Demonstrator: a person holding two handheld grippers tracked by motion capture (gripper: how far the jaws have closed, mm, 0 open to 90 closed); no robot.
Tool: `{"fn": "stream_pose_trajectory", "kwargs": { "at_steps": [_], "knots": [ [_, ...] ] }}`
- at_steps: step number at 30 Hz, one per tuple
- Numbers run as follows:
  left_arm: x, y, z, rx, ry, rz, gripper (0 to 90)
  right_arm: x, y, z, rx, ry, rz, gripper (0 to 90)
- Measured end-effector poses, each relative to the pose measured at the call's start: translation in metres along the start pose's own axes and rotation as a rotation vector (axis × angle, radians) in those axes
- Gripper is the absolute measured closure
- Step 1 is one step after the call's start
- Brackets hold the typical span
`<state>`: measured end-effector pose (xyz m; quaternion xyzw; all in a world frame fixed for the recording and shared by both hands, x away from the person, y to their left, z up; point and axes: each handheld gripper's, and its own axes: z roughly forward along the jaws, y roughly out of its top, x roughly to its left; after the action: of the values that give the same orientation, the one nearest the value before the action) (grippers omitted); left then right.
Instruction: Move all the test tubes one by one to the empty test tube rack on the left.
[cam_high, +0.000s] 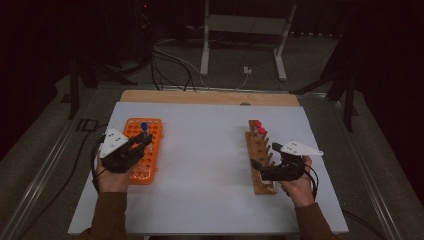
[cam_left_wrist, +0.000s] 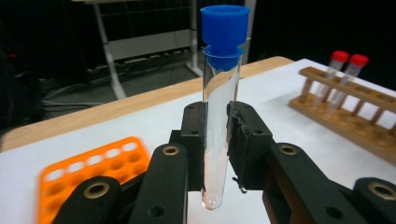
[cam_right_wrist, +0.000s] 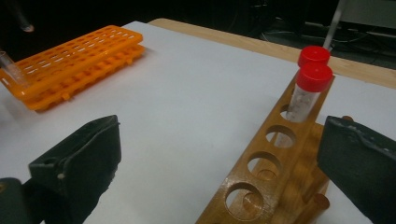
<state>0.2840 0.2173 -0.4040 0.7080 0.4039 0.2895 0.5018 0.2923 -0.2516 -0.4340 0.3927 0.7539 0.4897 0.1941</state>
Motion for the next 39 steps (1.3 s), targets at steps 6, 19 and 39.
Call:
{"fn": "stream_pose_trajectory", "kwargs": {
  "at_steps": [6, 19, 39],
  "knots": [
    [0.019, -0.013, -0.014, 0.012, 0.057, -0.031, 76.9, -0.003, -0.001, -0.003, -0.001, -0.01, 0.006, 0.0],
    [0.038, -0.046, -0.033, 0.076, 0.108, -0.062, 77.0, -0.004, 0.0, -0.005, -0.009, -0.017, 0.006, 0.0],
    [0.037, -0.086, -0.038, 0.173, 0.094, -0.095, 77.1, -0.003, 0.0, -0.003, -0.008, 0.0, -0.01, 0.0]
  ]
}}
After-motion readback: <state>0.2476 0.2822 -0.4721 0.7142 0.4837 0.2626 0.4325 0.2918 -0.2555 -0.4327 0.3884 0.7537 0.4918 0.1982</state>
